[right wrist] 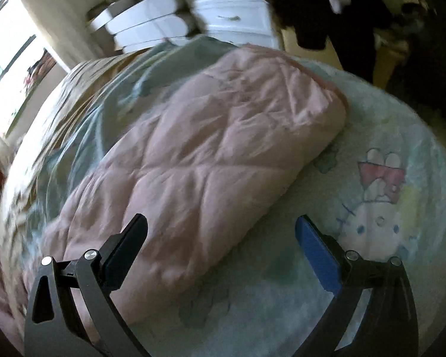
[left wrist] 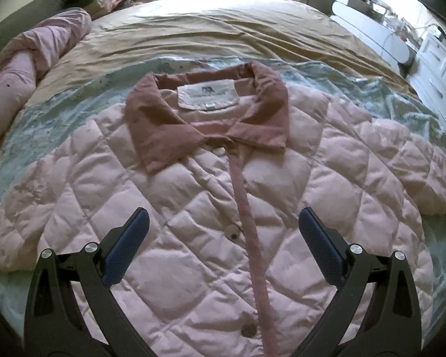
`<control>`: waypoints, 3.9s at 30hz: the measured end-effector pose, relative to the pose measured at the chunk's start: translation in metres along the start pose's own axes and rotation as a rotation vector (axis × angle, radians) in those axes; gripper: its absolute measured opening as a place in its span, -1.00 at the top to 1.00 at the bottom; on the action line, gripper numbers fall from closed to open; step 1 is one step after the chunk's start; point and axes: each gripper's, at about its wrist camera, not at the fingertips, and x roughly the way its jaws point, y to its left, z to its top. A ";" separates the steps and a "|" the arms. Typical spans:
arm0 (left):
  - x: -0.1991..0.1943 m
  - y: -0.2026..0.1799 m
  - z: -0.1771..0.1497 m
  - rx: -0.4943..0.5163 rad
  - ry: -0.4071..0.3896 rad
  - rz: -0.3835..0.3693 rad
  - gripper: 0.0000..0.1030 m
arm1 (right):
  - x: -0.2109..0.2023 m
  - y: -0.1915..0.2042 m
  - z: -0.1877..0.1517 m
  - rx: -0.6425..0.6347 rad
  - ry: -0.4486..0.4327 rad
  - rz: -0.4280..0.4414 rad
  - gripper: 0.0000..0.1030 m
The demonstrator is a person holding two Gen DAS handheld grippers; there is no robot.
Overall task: Fold large clothes
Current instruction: 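Move the right tool to the sleeve cuff and grasp it, then lift the sleeve with the right tool and carry it across the coat body, then lay the sleeve on the coat body and open the right tool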
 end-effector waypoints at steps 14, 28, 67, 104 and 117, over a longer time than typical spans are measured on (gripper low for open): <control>-0.037 0.020 -0.003 -0.016 -0.064 0.014 -0.83 | -0.004 -0.033 0.033 0.120 -0.140 0.227 0.51; -0.083 0.033 -0.001 -0.042 -0.130 -0.002 -0.83 | -0.148 0.070 0.031 -0.240 -0.378 0.434 0.74; -0.118 0.158 -0.015 -0.271 -0.183 -0.059 -0.83 | -0.257 0.307 -0.205 -0.804 -0.259 0.815 0.75; -0.052 0.242 -0.057 -0.497 -0.095 -0.299 -0.83 | -0.192 0.329 -0.456 -1.255 0.232 0.844 -0.58; 0.006 0.169 -0.036 -0.345 -0.003 -0.357 -0.40 | -0.208 0.263 -0.330 -1.124 0.034 0.686 -0.58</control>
